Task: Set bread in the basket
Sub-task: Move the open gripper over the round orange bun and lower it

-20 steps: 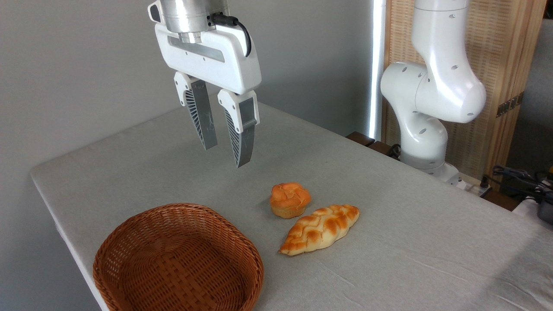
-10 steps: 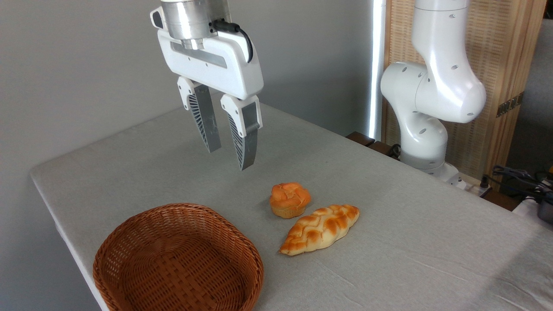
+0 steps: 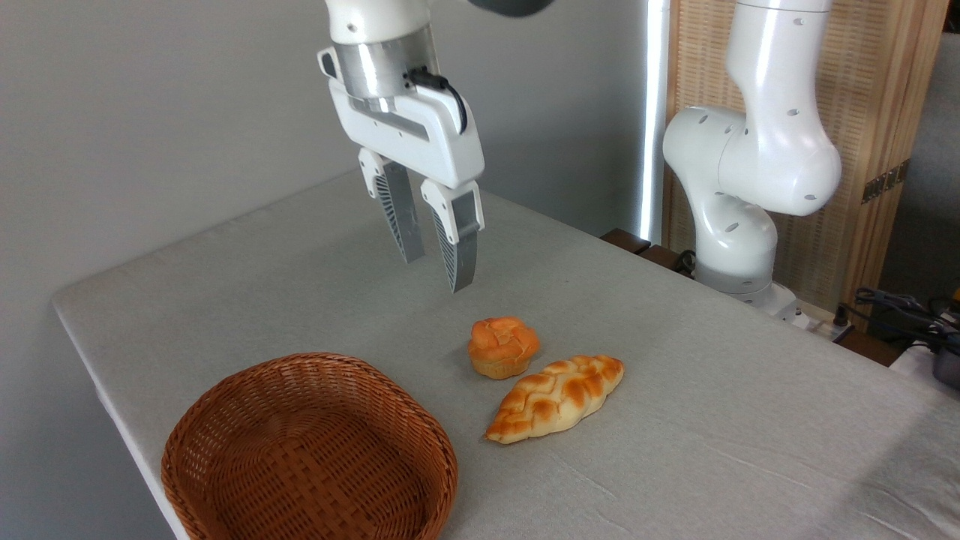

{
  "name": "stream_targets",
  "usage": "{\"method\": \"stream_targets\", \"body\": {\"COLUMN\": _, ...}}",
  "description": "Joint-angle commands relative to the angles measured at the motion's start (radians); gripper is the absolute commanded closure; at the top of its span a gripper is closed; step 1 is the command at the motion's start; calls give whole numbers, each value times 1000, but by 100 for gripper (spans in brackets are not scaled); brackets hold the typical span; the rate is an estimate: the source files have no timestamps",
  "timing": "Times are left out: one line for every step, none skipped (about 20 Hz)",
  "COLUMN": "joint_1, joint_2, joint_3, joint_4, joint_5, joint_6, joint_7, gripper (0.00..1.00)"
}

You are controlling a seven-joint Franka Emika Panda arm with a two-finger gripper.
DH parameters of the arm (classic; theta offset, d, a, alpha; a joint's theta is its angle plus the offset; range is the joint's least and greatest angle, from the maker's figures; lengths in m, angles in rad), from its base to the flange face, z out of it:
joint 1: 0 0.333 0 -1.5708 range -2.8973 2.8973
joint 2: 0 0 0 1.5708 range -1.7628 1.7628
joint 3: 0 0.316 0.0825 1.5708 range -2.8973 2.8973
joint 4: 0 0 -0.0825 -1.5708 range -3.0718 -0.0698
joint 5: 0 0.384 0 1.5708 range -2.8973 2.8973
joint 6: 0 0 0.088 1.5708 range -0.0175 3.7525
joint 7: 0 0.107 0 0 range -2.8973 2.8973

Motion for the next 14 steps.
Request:
{"method": "stream_targets", "body": {"joint_1": -48, "joint_2": -130, "joint_3": 20, "joint_4": -192, "joint_5": -12, "joint_6": 76, "joint_7": 12, "gripper": 0}}
{"method": "stream_targets", "body": {"joint_1": -55, "joint_2": -156, "joint_3": 29, "joint_4": -230, "joint_5": -12, "joint_6": 86, "joint_7": 12, "gripper": 0}}
{"method": "stream_targets", "body": {"joint_1": -64, "joint_2": -171, "joint_3": 32, "joint_4": -268, "joint_5": -12, "joint_6": 103, "joint_7": 13, "gripper": 0}}
{"method": "stream_targets", "body": {"joint_1": -67, "joint_2": -187, "joint_3": 33, "joint_4": -301, "joint_5": -12, "joint_6": 117, "joint_7": 15, "gripper": 0}}
{"method": "stream_targets", "body": {"joint_1": -69, "joint_2": -191, "joint_3": 36, "joint_4": -330, "joint_5": -9, "joint_6": 134, "joint_7": 15, "gripper": 0}}
{"method": "stream_targets", "body": {"joint_1": -69, "joint_2": -191, "joint_3": 36, "joint_4": -351, "joint_5": -7, "joint_6": 142, "joint_7": 16, "gripper": 0}}
{"method": "stream_targets", "body": {"joint_1": -72, "joint_2": -190, "joint_3": 36, "joint_4": -371, "joint_5": 8, "joint_6": 151, "joint_7": 16, "gripper": 0}}
{"method": "stream_targets", "body": {"joint_1": -84, "joint_2": -188, "joint_3": 36, "joint_4": -385, "joint_5": 48, "joint_6": 168, "joint_7": 16, "gripper": 0}}
{"method": "stream_targets", "body": {"joint_1": -90, "joint_2": -188, "joint_3": 36, "joint_4": -402, "joint_5": 89, "joint_6": 182, "joint_7": 15, "gripper": 0}}
{"method": "stream_targets", "body": {"joint_1": -92, "joint_2": -188, "joint_3": 36, "joint_4": -413, "joint_5": 112, "joint_6": 186, "joint_7": 15, "gripper": 0}}
{"method": "stream_targets", "body": {"joint_1": -93, "joint_2": -185, "joint_3": 33, "joint_4": -420, "joint_5": 115, "joint_6": 191, "joint_7": 15, "gripper": 0}}
{"method": "stream_targets", "body": {"joint_1": -99, "joint_2": -185, "joint_3": 36, "joint_4": -433, "joint_5": 116, "joint_6": 200, "joint_7": 15, "gripper": 0}}
{"method": "stream_targets", "body": {"joint_1": -107, "joint_2": -184, "joint_3": 36, "joint_4": -450, "joint_5": 117, "joint_6": 223, "joint_7": 15, "gripper": 0}}
{"method": "stream_targets", "body": {"joint_1": -108, "joint_2": -182, "joint_3": 36, "joint_4": -469, "joint_5": 117, "joint_6": 252, "joint_7": 15, "gripper": 0}}
